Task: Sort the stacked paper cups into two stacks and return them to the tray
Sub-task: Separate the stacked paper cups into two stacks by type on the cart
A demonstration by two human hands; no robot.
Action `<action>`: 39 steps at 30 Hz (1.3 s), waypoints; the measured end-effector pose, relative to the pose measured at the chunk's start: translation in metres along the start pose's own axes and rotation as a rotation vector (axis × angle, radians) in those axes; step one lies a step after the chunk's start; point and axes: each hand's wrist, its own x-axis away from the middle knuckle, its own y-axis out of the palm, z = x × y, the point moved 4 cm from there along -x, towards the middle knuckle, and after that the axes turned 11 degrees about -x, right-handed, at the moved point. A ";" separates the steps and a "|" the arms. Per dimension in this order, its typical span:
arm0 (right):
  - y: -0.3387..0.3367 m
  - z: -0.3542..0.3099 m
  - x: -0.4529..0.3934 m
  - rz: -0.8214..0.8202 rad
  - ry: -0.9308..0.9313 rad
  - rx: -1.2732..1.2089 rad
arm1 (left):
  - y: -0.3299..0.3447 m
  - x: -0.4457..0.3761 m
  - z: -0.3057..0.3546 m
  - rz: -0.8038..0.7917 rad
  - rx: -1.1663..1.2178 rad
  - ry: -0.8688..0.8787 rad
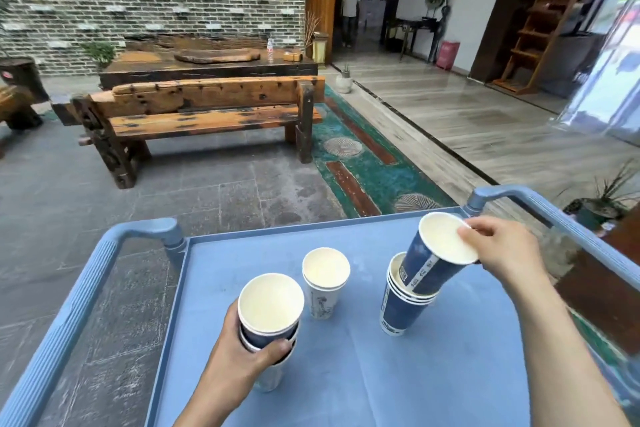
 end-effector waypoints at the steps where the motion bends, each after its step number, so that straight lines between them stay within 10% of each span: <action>1: 0.011 0.005 -0.001 -0.034 0.025 0.049 | 0.000 0.000 -0.001 0.000 -0.005 0.000; 9: 0.039 0.028 0.006 -0.054 0.151 0.265 | 0.002 0.004 0.007 -0.050 -0.020 -0.005; 13: 0.060 -0.054 0.026 0.050 -0.138 0.067 | -0.009 0.011 0.001 -0.003 0.021 -0.036; 21: 0.171 -0.109 0.103 -0.642 -0.232 0.129 | 0.003 0.010 -0.001 -0.067 -0.036 -0.025; 39: 0.150 -0.150 0.080 -0.512 -0.361 0.129 | -0.009 0.004 0.009 -0.036 -0.035 -0.055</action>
